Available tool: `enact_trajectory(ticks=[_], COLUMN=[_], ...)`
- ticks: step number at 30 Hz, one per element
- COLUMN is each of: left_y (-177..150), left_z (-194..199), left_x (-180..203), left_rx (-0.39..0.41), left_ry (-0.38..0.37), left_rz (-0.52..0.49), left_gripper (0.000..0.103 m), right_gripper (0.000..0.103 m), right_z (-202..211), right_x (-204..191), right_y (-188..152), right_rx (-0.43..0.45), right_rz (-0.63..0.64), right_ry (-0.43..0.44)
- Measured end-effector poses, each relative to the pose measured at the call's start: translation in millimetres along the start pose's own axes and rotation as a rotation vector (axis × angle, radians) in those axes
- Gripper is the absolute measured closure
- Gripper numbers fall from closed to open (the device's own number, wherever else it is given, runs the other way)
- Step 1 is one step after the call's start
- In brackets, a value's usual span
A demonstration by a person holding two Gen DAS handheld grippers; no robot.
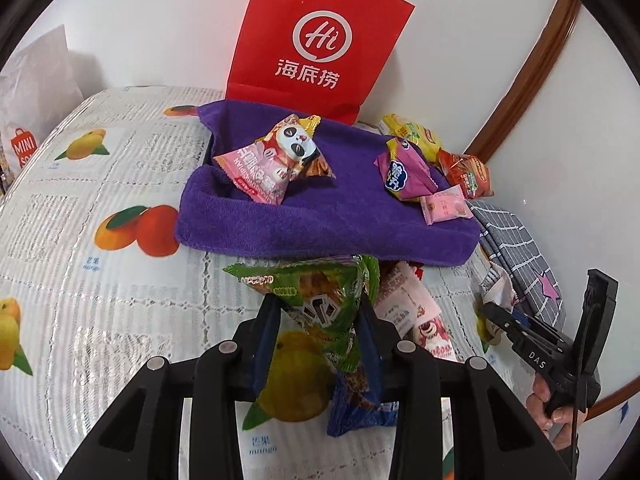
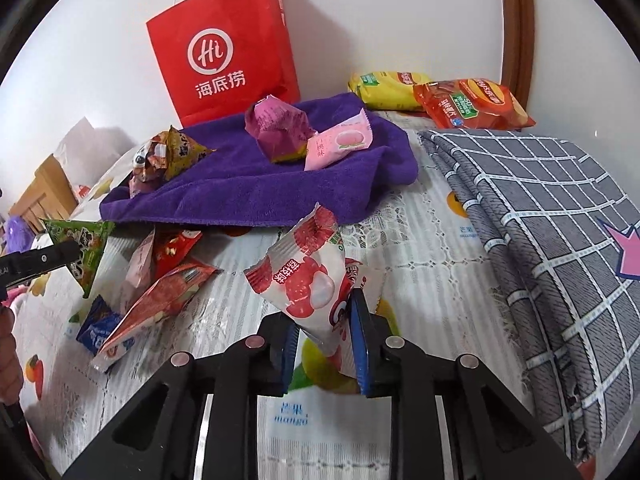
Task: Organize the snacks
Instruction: 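Lift both held packets and carry them over the purple towel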
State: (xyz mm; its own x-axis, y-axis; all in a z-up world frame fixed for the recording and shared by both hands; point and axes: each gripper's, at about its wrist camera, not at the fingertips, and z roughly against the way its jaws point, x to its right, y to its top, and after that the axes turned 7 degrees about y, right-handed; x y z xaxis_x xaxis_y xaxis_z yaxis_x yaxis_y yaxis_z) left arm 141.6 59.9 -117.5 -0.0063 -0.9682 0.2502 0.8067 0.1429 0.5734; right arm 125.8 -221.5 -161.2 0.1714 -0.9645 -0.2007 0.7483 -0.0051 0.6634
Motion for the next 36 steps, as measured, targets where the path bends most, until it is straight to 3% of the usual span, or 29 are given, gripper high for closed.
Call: enact_trajectory(ticks=[2, 5, 10, 12, 14, 16, 23, 25, 27, 28, 29, 31, 36], left_y=[-3.7, -8.3, -8.1, -4.8, 1.8, 6.7, 20.3, 22.0, 22.4, 22.0, 20.7, 14.3, -3.5], left_z=[-1.8, -1.8, -3.2, -6.5, -11.4, -15.3, -57.4, -64.7, -68.0, -68.1, -67.4, -61.6, -44.4], left_x=[-1.8, -4.6, -4.9, -5.7, -3.4, -0.1, 11.0, 11.2, 11.3, 12.4, 13.4, 13.3, 6.0], left_rx=[-0.035, -0.058, -0.063, -0.076, -0.078, -0.06, -0.12, -0.102, -0.096, -0.103, -0.115, -0.146, -0.149], left_ry=[-0.014, -0.044, -0.015, -0.006, 0.015, 0.023, 0.103, 0.115, 0.092, 0.094, 0.09, 0.049, 0.03], left_rz=[0.001, 0.017, 0.021, 0.032, 0.034, 0.031, 0.026, 0.046, 0.061, 0.047, 0.031, 0.003, -0.011], left_gripper=[0.083, 0.083, 0.083, 0.076, 0.052, 0.044, 0.043, 0.045, 0.053, 0.066, 0.07, 0.071, 0.071], right_gripper=[0.08, 0.08, 0.08, 0.08, 0.08, 0.08, 0.08, 0.08, 0.08, 0.08, 0.08, 0.08, 0.08], right_z=[3.2, 7.5, 11.2, 12.0, 11.7, 10.6, 10.7, 9.7, 7.9, 6.5, 5.6, 3.7, 0.3], right_x=[-0.4, -1.9, -4.5, -4.9, -5.7, -6.0, -4.0, -4.6, -5.6, -6.5, -7.4, -8.9, -9.4], right_y=[-1.7, -3.0, -1.2, -0.5, -0.2, 0.7, 3.8, 4.1, 3.6, 3.3, 2.8, 1.9, 3.0], right_rx=[0.0, 0.006, 0.013, 0.016, 0.018, 0.017, 0.018, 0.017, 0.012, 0.008, 0.005, 0.001, 0.001], right_rz=[0.005, 0.009, 0.008, 0.008, 0.011, 0.014, 0.019, 0.023, 0.029, 0.035, 0.041, 0.051, 0.044], right_ry=[-0.002, -0.003, 0.001, 0.009, 0.01, 0.007, 0.016, 0.02, 0.024, 0.024, 0.024, 0.022, 0.037])
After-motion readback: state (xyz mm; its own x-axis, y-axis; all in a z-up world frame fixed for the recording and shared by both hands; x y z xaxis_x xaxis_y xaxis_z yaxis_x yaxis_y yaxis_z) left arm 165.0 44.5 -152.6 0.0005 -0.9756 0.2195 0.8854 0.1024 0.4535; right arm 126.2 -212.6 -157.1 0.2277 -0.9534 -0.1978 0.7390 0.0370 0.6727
